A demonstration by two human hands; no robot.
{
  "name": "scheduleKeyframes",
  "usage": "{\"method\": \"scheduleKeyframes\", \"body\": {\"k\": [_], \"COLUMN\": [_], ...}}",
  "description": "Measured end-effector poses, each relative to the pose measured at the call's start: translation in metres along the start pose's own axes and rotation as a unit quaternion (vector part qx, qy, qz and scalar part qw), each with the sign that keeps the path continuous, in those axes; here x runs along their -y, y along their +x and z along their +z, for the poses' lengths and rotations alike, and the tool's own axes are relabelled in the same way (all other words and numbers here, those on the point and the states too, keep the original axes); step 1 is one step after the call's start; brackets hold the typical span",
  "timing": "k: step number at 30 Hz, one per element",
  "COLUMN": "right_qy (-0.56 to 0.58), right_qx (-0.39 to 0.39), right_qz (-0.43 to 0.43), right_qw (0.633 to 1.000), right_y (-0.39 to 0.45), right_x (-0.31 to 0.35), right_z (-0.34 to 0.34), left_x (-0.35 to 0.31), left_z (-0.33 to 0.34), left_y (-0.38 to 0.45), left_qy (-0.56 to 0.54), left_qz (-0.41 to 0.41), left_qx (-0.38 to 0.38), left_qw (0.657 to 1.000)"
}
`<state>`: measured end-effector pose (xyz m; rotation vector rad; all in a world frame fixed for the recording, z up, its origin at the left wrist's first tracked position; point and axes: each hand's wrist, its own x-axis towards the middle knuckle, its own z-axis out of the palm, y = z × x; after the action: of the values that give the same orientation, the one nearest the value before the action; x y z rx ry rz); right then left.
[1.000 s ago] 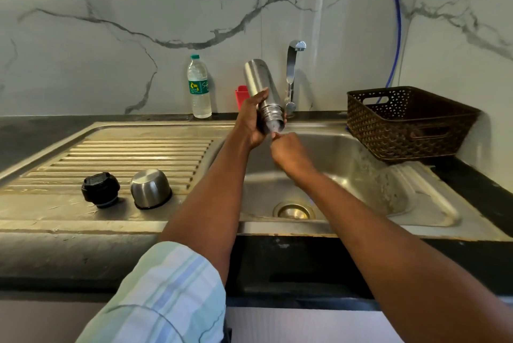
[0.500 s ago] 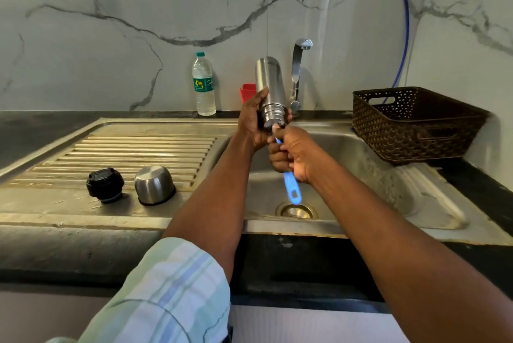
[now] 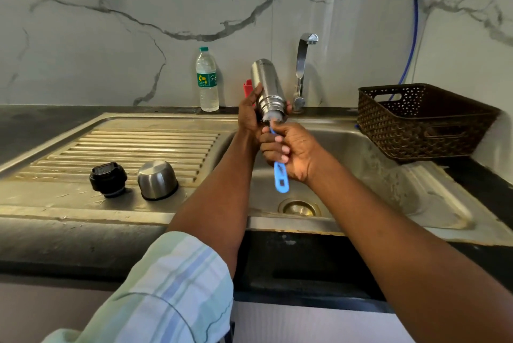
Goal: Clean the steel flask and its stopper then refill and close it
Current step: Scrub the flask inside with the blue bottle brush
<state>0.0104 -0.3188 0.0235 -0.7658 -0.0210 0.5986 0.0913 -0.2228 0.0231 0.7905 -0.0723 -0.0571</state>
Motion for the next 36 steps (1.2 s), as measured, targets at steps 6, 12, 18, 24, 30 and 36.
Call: {"method": "scheduleKeyframes", "body": {"k": [6, 12, 18, 24, 30, 36], "right_qy": [-0.755, -0.562, 0.025, -0.701, -0.701, -0.215], "right_qx": [-0.348, -0.250, -0.011, -0.371, -0.304, -0.111], "right_qz": [-0.203, -0.153, -0.016, -0.192, -0.186, -0.001], "right_qw": [0.518, 0.773, 0.999, 0.579, 0.618, 0.970], "right_y": [-0.008, 0.005, 0.000, -0.010, -0.013, -0.005], "right_x": [-0.010, -0.004, 0.012, 0.001, 0.005, 0.028], "right_z": [-0.013, -0.010, -0.020, -0.014, -0.012, -0.029], "left_x": [0.000, 0.008, 0.010, 0.017, 0.019, 0.015], "left_z": [0.022, 0.013, 0.016, 0.023, 0.020, 0.011], "left_y": [-0.010, -0.001, 0.001, -0.003, 0.001, 0.006], "left_qy": [0.085, 0.066, 0.021, 0.061, 0.048, 0.024], "left_qz": [0.000, -0.007, -0.008, -0.033, -0.032, -0.015], "left_qx": [-0.024, -0.013, 0.041, 0.020, 0.007, -0.014], "left_qw": [0.996, 0.998, 0.999, 0.997, 0.998, 1.000]}}
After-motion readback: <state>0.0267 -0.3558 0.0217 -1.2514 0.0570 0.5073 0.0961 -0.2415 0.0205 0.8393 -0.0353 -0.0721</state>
